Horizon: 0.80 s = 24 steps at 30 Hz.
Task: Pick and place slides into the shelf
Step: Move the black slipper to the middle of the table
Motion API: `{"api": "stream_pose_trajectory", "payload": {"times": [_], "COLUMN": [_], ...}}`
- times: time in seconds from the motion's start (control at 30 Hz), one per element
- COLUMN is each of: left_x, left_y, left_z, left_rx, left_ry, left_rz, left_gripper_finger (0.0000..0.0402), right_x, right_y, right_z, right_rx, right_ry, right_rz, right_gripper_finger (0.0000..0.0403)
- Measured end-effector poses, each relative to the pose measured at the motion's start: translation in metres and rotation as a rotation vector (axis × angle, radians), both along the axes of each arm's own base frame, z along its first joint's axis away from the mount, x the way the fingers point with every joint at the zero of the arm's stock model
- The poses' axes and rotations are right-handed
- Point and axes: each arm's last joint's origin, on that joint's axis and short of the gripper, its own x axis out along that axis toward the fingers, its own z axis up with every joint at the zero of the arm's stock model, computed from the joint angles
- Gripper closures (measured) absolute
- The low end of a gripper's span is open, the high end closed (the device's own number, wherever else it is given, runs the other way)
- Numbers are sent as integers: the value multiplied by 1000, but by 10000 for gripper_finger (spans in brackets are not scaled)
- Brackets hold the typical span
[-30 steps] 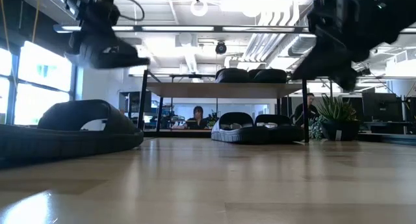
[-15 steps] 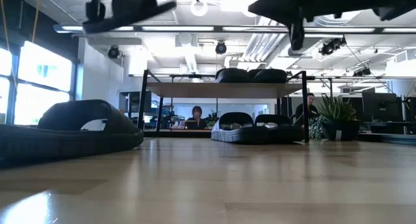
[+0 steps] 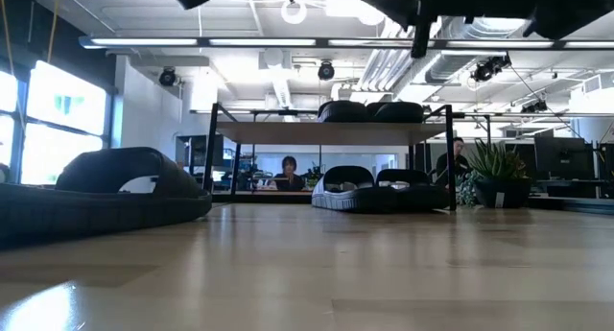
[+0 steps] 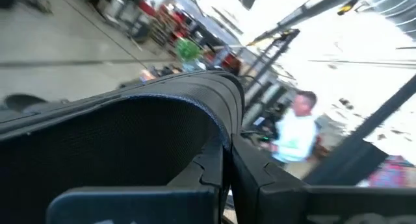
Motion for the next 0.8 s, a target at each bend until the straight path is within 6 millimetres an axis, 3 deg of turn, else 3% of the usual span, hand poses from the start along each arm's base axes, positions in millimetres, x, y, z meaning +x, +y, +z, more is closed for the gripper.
{"api": "stream_pose_trajectory", "payload": {"times": [0.27,0.4,0.57,0.8], "left_x": [66,93,112,122], "left_y": [-25,-42,-58,-61], "left_z": [-24,-33,-42,-51], "left_rx": [89,152,189,186], "left_ry": [141,158,167,201], "left_rz": [232,257,224,235], "left_gripper_finger": [401,401,401,401], "right_x": [-11,-17,-23,-24], "right_y": [-6,-10,-20,-28], "right_z": [17,22,27,31], "right_rx": [-95,-94,-57,-30], "right_ry": [-56,-42,-50,-116], "right_rz": [-158,-292,-353,-190], "right_gripper_finger": [257,221,190,185]}}
